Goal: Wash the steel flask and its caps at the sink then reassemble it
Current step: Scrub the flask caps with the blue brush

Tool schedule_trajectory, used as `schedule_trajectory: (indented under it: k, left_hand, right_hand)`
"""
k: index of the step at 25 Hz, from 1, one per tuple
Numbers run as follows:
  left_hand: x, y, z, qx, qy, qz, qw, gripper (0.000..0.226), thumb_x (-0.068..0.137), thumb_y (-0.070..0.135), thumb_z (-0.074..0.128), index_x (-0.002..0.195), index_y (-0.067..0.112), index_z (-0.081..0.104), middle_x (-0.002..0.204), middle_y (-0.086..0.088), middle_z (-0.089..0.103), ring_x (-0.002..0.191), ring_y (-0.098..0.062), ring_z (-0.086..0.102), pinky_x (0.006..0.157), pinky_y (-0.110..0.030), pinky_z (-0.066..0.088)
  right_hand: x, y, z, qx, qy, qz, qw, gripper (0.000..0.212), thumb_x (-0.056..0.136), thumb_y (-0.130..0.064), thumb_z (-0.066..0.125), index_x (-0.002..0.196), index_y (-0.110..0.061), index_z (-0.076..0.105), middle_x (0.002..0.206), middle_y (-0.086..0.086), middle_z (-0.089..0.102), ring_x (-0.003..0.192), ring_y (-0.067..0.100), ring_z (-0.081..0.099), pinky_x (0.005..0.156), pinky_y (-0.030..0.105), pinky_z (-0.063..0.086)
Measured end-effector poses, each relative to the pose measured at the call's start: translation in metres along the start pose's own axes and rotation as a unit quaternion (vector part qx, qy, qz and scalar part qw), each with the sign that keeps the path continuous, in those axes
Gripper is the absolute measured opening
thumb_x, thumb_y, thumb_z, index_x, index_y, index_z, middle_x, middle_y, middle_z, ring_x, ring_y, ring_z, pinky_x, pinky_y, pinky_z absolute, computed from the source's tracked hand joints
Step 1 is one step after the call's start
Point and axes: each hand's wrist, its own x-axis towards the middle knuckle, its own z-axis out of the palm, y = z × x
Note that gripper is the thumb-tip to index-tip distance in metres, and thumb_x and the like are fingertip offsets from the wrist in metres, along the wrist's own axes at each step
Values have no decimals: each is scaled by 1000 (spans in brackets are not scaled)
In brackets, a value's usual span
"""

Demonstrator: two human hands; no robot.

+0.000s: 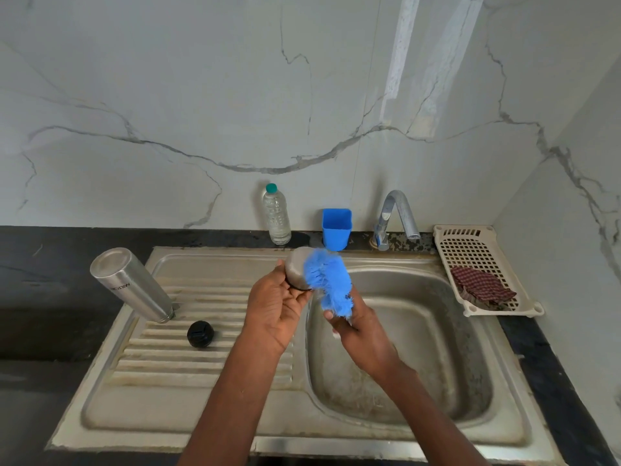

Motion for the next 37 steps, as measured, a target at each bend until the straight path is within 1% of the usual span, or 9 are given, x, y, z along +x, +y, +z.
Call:
schedule_trajectory:
  k: [3,5,8,11,17,22,28,33,37]
  left_hand:
    - [1,1,-4,-36,9,-9,999,19,104,1,50,112,0,67,105,-19,78,91,-27,78,89,-42,59]
    - [1,4,-7,-37,12,-9,999,20,103,2,53,119,-1,65,110,-22,77,94,-29,78,87,-43,60]
    - [4,6,-12,-28,14,8,999,20,103,6,55,119,-1,63,111,-22,77,93,-30,78,81,-41,65]
    - [9,4,-15,26,36,63,997,20,109,17,53,112,1,65,113,-23,75,97,-28,76,81,-41,65]
    - [13,3,-22,162,39,170,971,37,113,26,46,103,0,71,103,-16,79,96,-24,77,95,-40,59]
    - [10,-7,-26,222,28,215,951,30,109,27,53,107,6,75,104,-12,81,100,-26,78,84,-28,62]
    - [8,-4,-26,223,26,251,942,26,108,26,55,105,8,74,102,-13,80,101,-28,77,86,-33,62]
    - [14,-4,-29,248,22,263,932,30,109,31,56,107,7,73,105,-21,77,106,-44,72,100,-55,58]
    - [11,-7,-29,258,13,262,930,30,109,31,55,108,6,72,105,-17,79,104,-34,76,99,-51,59]
  right_hand:
    - [1,-9,-2,40,-35,3,999,44,104,-23,62,141,-42,47,101,-11,70,73,5,59,75,41,58]
    - [1,-11,-5,37,-27,15,999,44,103,-24,63,138,-43,47,96,-14,70,68,5,58,75,45,58]
    - [4,-10,-11,22,-23,33,999,40,101,-27,65,132,-45,46,84,-21,68,61,3,55,68,37,51]
    - [8,-17,-17,-5,-17,25,1000,34,101,-29,64,129,-42,49,76,-21,67,58,4,57,66,30,44]
    - [-4,-34,-16,-191,-17,-21,981,37,102,-48,55,134,-41,38,63,-8,58,57,8,53,61,34,43]
    - [9,-39,-18,-183,6,42,982,36,100,-51,55,133,-43,43,74,-11,62,68,10,58,62,34,45]
    - [6,-42,-25,-166,18,83,982,30,97,-47,59,126,-47,50,72,-10,65,63,8,61,62,36,52]
    - [-1,-47,-21,-177,4,82,981,27,97,-47,59,122,-51,49,70,-9,65,61,9,62,61,38,53]
    - [6,-51,-21,-163,22,91,982,24,97,-46,60,121,-46,53,73,-12,65,65,7,61,59,32,47]
